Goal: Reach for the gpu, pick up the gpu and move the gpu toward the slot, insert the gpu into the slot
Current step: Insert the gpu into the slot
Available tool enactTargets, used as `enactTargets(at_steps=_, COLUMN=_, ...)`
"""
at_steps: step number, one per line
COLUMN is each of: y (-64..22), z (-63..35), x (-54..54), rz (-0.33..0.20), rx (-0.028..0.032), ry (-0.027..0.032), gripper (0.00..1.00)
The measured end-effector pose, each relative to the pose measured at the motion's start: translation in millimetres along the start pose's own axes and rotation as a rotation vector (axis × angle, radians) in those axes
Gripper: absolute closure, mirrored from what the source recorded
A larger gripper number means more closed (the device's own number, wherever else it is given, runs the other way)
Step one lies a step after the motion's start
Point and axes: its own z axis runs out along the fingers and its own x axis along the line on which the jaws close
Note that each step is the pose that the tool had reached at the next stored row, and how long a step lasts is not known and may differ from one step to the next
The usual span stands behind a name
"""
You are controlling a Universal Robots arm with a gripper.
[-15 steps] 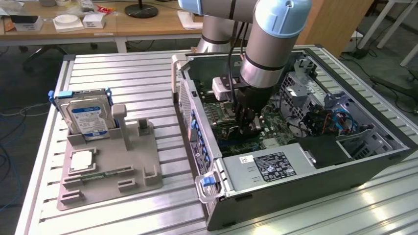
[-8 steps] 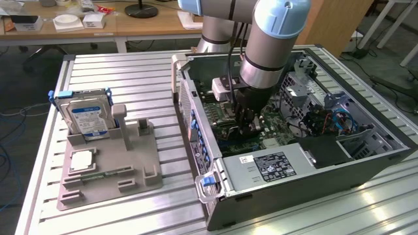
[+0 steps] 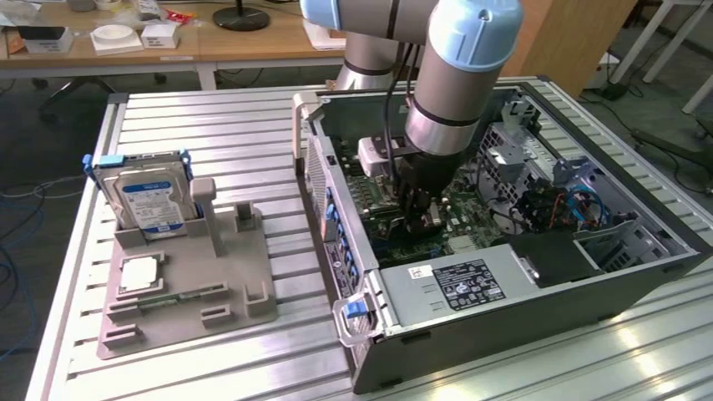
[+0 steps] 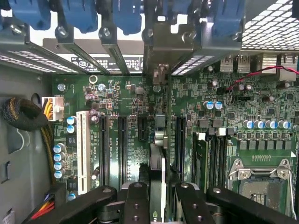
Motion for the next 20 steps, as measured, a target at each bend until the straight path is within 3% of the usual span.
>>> enactTargets(at_steps=3, y=0.1, z=0.0, x=0.0, rz=0.0, rx=0.0002, ry=-0.0002, gripper=0.74)
enactTargets(at_steps=4, y=0.6, z=0.6, x=-0.3, rz=0.001, rx=0.0, ry=-0.0031, gripper=0.73)
enactTargets(at_steps=6, y=0.4, z=-0.4, x=-0.2, rz=0.001, rx=0.0031, ry=-0.002, gripper=0.73)
enactTargets(at_steps=8, y=0.1, z=-3.4, x=-0.2, rz=0.0, rx=0.0046, ry=-0.0014, gripper=0.67)
enactTargets(at_steps=13, y=0.1, z=-16.7, x=-0.8, rz=0.0, rx=0.0127, ry=-0.0012, gripper=0.67)
enactTargets(at_steps=20, y=0.1, z=-38.0, x=-1.7, rz=-0.001, rx=0.0182, ry=-0.0013, gripper=0.67)
